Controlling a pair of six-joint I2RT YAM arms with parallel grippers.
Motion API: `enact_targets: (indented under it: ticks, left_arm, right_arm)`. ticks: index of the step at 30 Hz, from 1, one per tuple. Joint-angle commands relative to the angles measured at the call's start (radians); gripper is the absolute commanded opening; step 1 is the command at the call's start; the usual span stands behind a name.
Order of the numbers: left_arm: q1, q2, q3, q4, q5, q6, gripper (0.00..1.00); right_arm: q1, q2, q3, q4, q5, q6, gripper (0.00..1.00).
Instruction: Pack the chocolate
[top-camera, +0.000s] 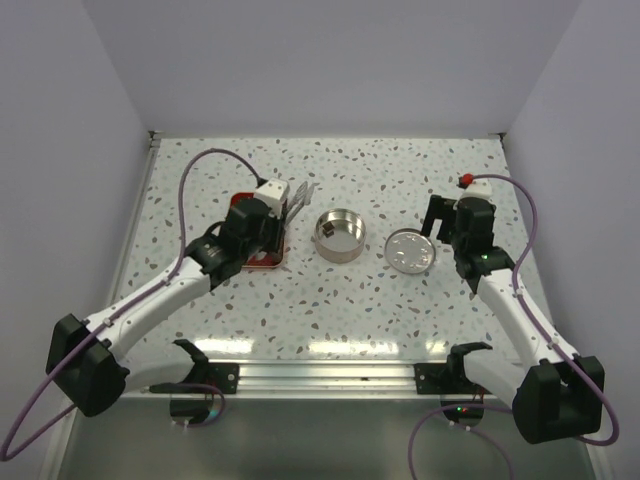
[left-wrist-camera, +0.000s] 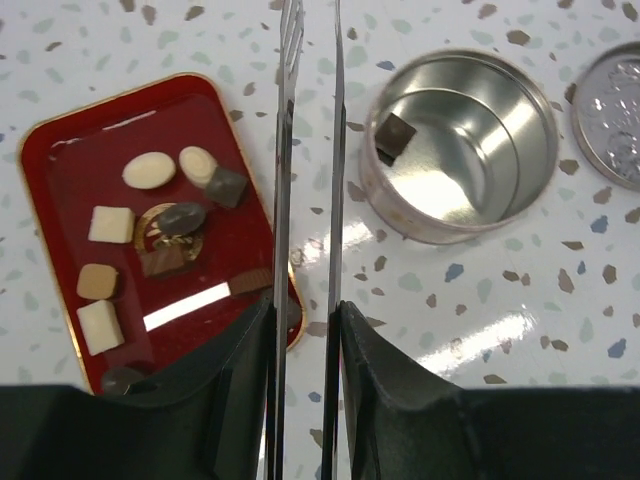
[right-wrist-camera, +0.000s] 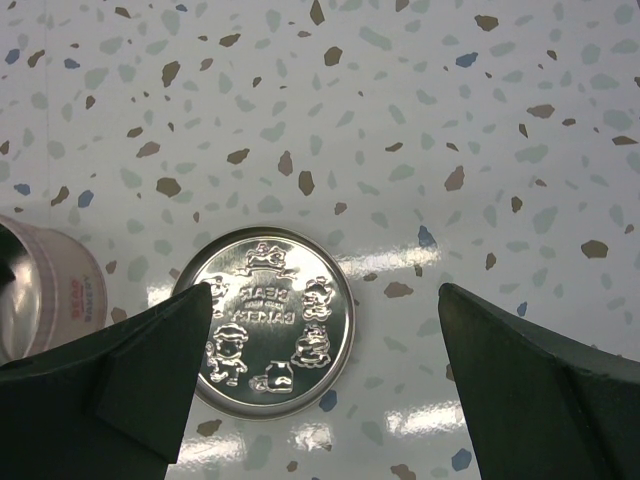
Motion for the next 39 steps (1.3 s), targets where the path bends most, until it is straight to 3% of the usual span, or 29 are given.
enact_targets:
  ticks: [1, 13, 39]
  left_arm:
    - [0.097, -0.056, 0.029, -0.002, -0.032, 0.013, 0.37]
    - [0.254, -0.096, -0.064, -0.066, -0.063, -0.008, 0.36]
    - [0.26, -0.11, -0.15, -0.126, -0.165, -0.051, 0.43]
  right_arm:
    - [0.001, 0.005, 0.033, 0.001, 0.003, -0.003, 0.99]
    - [0.001, 0.008, 0.035, 0.001, -0.003, -0.003, 0.99]
    - [0.0, -0.014, 0.032, -0.007, -0.018, 0.0, 0.99]
